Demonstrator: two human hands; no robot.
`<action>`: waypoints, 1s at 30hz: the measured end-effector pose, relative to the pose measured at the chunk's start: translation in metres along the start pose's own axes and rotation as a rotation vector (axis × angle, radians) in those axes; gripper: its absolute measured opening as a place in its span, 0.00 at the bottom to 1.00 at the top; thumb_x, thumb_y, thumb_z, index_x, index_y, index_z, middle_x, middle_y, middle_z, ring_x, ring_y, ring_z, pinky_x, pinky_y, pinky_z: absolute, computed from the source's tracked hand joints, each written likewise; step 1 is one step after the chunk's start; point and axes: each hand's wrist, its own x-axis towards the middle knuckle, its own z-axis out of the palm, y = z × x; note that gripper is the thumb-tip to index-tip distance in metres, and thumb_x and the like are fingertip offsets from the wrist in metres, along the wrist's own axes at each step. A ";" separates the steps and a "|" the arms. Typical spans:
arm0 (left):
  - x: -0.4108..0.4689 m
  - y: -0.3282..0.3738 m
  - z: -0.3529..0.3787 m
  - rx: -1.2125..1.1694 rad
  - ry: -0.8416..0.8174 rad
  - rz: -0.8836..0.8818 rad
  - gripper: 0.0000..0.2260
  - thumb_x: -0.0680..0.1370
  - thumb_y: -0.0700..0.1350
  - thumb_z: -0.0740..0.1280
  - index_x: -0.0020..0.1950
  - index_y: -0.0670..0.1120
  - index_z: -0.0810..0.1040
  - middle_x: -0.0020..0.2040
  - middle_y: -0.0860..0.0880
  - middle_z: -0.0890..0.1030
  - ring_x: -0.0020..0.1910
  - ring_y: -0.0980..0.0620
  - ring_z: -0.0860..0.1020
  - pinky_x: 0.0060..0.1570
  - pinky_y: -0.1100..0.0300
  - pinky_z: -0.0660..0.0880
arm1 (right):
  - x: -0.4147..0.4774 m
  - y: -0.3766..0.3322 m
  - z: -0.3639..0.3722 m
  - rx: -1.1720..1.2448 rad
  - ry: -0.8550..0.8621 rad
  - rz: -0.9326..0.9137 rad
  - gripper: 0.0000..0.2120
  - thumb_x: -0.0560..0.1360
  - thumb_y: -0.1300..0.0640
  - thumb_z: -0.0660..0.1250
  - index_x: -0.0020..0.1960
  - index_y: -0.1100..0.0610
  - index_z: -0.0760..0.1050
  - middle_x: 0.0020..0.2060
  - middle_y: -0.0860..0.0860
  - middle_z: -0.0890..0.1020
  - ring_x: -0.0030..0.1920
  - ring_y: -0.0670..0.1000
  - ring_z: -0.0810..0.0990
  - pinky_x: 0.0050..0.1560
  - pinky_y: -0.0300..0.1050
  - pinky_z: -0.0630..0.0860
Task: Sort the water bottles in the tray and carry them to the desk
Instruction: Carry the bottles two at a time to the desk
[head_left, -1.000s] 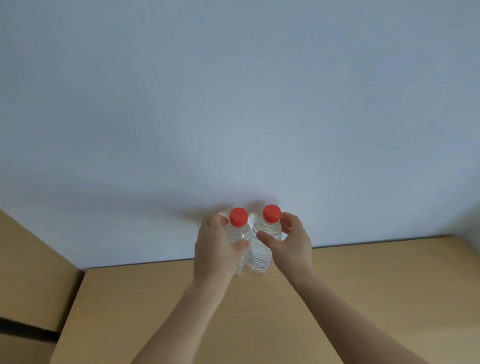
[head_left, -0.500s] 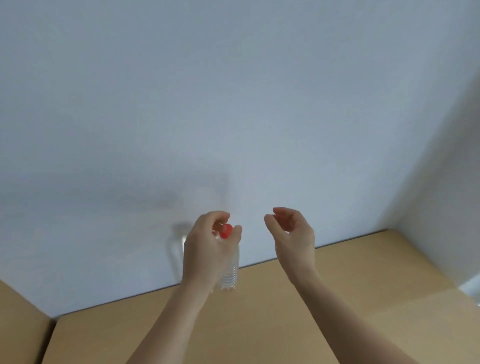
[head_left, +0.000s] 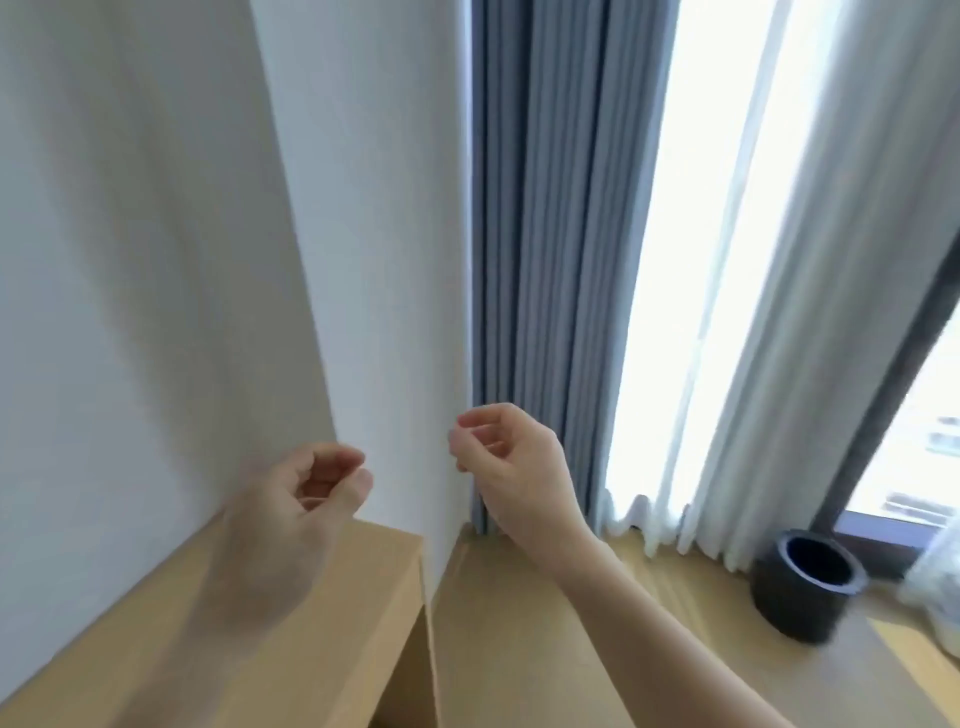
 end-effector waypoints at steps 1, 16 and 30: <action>0.003 0.015 0.038 -0.042 -0.074 0.011 0.06 0.73 0.43 0.71 0.40 0.54 0.80 0.41 0.64 0.82 0.38 0.64 0.79 0.36 0.79 0.70 | -0.001 0.013 -0.039 -0.024 0.068 0.014 0.02 0.74 0.52 0.66 0.46 0.46 0.75 0.39 0.44 0.82 0.41 0.44 0.82 0.43 0.38 0.80; -0.050 0.200 0.471 -0.428 -0.956 0.169 0.04 0.73 0.42 0.70 0.42 0.51 0.81 0.38 0.51 0.84 0.40 0.51 0.82 0.46 0.55 0.79 | -0.103 0.131 -0.440 -0.284 0.913 0.407 0.08 0.73 0.58 0.67 0.41 0.45 0.75 0.40 0.47 0.82 0.44 0.50 0.82 0.47 0.45 0.80; 0.001 0.306 0.784 -0.456 -1.232 0.238 0.03 0.75 0.42 0.68 0.47 0.48 0.80 0.42 0.49 0.84 0.43 0.51 0.82 0.50 0.55 0.79 | -0.025 0.231 -0.690 -0.366 1.293 0.553 0.08 0.75 0.61 0.64 0.43 0.48 0.75 0.39 0.49 0.83 0.39 0.47 0.82 0.46 0.45 0.80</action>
